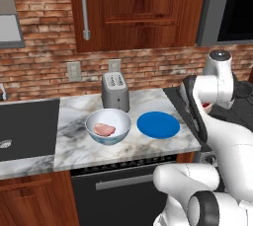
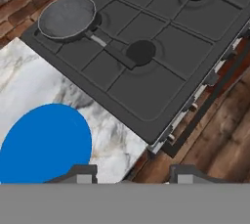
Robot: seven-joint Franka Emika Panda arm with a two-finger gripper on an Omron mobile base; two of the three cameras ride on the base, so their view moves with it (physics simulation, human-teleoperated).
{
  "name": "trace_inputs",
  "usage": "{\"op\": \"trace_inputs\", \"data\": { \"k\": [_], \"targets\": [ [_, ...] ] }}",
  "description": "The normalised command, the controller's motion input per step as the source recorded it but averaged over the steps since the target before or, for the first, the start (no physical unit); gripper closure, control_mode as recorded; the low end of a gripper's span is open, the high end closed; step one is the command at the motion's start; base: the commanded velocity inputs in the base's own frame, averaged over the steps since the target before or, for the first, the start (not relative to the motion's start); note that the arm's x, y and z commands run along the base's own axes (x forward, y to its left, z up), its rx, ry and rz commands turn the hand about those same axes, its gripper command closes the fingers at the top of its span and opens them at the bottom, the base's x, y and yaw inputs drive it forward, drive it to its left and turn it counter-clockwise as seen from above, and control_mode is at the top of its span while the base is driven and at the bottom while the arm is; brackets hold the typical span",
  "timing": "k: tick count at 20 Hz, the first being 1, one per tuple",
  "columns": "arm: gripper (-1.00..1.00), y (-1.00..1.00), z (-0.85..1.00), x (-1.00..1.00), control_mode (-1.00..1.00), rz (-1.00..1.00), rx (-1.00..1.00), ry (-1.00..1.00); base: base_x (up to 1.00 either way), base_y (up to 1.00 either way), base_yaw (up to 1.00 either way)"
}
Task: Place one of the steaks on the plate and the other in the bowl. Then place the bowl in the fridge.
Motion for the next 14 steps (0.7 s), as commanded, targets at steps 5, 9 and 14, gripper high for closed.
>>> {"op": "trace_inputs", "data": {
  "k": [5, 9, 14],
  "targets": [
    [1.0, 0.42, -0.16, 0.54, -1.0, 0.33, 0.0, 0.07, 0.0, 0.0, 0.0],
    [1.0, 0.26, -0.53, 0.4, -1.0, 0.28, 0.0, 0.0, 0.0, 0.0, 0.0],
    [1.0, 0.18, -0.57, 0.01, -1.0, 0.19, 0.0, 0.0, 0.0, 0.0, 0.0]
  ]
}}
